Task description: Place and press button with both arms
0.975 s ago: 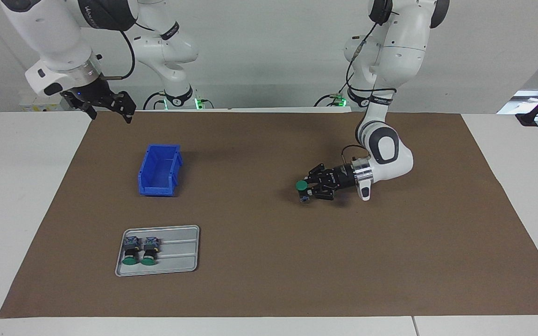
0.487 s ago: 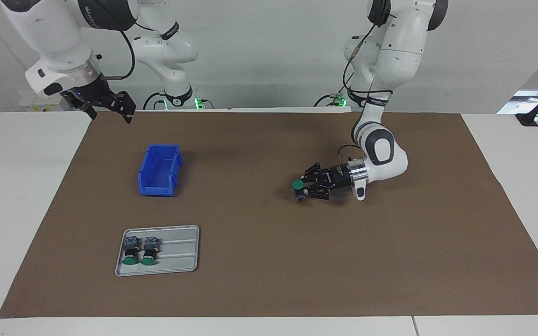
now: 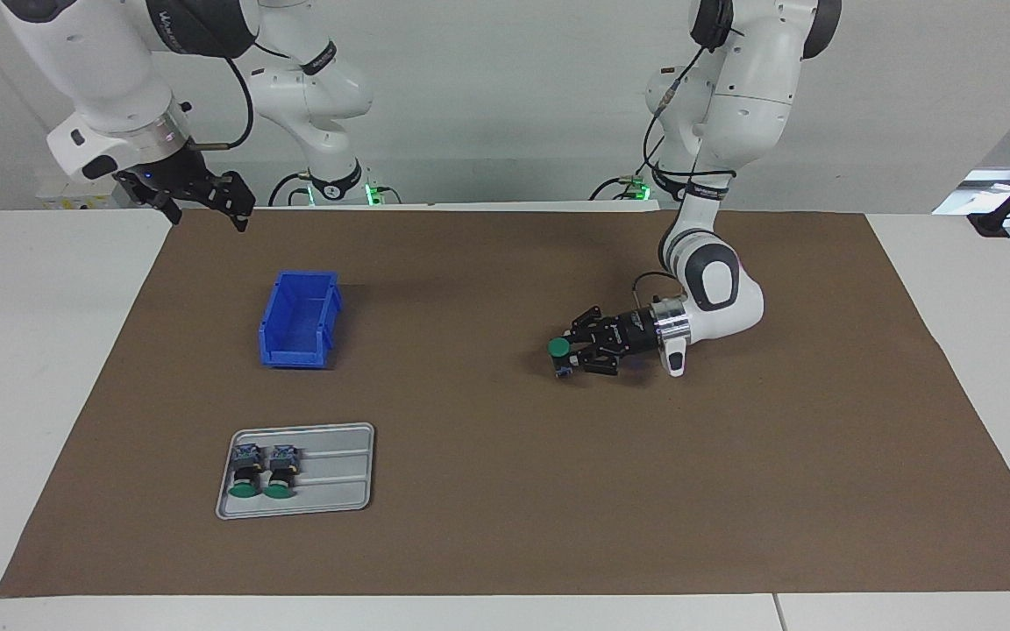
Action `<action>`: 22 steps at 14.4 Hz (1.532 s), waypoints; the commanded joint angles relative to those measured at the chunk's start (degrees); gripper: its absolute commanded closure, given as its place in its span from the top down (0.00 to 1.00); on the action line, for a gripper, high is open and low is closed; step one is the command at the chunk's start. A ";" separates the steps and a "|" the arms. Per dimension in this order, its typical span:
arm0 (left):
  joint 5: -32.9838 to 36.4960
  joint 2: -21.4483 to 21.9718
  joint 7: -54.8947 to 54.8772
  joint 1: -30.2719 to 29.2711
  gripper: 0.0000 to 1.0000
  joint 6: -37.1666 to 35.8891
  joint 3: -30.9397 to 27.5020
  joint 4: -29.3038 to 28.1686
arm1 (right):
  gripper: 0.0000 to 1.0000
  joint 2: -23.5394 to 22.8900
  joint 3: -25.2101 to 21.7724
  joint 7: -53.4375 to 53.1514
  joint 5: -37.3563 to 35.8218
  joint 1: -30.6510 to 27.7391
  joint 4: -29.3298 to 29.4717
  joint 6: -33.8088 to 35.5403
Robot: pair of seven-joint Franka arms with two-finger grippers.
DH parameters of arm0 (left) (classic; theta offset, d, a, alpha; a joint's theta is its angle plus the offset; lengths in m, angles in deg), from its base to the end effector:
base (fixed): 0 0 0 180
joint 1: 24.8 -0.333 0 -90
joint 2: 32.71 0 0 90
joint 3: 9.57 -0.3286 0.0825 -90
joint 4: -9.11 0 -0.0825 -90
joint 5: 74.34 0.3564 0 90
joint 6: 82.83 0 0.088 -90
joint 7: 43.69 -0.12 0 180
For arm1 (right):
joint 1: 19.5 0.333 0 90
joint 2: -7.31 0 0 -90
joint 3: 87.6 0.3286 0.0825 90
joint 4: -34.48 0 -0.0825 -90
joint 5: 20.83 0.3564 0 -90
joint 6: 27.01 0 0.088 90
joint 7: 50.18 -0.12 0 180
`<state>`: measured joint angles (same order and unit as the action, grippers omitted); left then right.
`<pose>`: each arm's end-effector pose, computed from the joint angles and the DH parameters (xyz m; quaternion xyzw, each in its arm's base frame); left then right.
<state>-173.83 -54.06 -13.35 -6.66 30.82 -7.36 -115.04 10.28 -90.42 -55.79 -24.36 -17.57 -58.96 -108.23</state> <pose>0.4899 -0.2597 0.2641 0.5720 0.5375 -0.4163 0.4588 0.4898 -0.0164 0.6126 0.9946 -0.0586 -0.0793 0.0327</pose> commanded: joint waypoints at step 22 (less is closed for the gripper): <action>-1.85 0.52 -1.42 1.81 0.58 1.40 -0.54 -1.71 | 0.98 0.63 -0.16 1.04 0.46 -0.17 -0.87 -0.35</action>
<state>-174.19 -54.30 -13.66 -5.61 31.55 -7.39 -115.74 10.28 -90.42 -55.79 -24.36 -17.57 -58.96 -108.23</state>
